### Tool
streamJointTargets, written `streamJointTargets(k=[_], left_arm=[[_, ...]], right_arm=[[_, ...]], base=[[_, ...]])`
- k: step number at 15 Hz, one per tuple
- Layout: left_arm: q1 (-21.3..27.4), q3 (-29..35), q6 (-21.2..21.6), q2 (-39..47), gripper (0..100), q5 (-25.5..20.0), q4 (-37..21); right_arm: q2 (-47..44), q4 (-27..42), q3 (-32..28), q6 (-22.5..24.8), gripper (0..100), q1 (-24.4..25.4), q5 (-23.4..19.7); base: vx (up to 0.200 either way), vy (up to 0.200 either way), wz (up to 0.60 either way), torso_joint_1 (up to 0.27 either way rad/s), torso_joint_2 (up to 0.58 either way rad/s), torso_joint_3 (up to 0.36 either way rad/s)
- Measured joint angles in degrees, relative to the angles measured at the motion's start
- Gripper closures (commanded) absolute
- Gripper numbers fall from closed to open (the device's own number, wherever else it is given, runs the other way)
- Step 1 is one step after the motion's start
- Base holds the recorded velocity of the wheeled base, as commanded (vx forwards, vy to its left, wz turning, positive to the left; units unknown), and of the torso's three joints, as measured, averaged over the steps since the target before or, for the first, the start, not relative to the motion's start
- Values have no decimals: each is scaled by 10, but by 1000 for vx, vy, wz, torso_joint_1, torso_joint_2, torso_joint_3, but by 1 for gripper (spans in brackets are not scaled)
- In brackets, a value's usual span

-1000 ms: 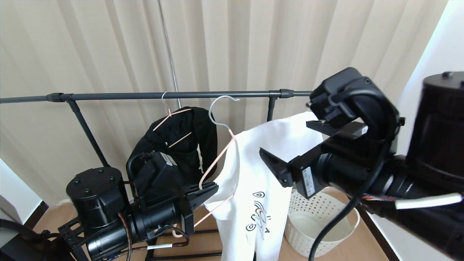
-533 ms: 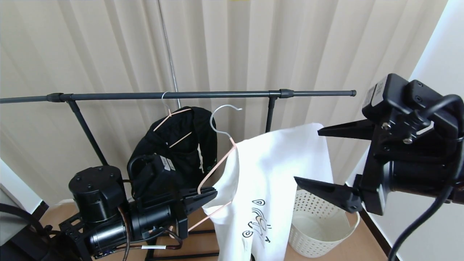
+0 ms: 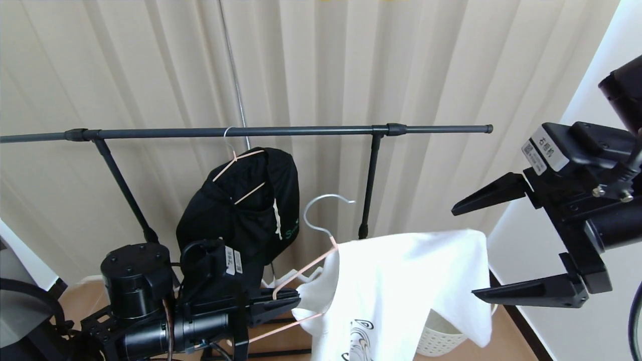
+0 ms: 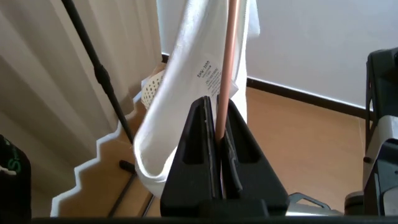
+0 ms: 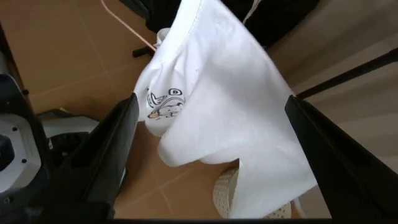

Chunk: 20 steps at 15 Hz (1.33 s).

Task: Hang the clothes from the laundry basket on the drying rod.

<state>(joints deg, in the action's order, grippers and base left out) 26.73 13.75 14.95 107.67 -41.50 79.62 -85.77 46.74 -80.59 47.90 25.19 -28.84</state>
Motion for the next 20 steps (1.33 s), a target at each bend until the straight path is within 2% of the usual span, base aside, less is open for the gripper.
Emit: streamJointTargets(k=[2,3,5,12,20], left_arm=[[3,-8,22,0,100,-15,0],[4,-10,27,0,100,-16,0],[7,-15,30,0,100,-16,1],[10,-19,30,0,100,-17,21],[18,-23,29,0,100,-16,29]], right_arm=[[-49,114,-68,89,0,-40,-54],[-70,149,-92,109,0,-54,-71],[-98,157,-112,114,0,-61,-76],[-142,156,-123,108,0,-43,-75],[-205,156,-167,97,0,-7,-60]], base=[[0,0,0,0,0,0],[0,0,0,0,0,0],[0,0,0,0,0,0],[0,0,0,0,0,0],[0,0,0,0,0,0]])
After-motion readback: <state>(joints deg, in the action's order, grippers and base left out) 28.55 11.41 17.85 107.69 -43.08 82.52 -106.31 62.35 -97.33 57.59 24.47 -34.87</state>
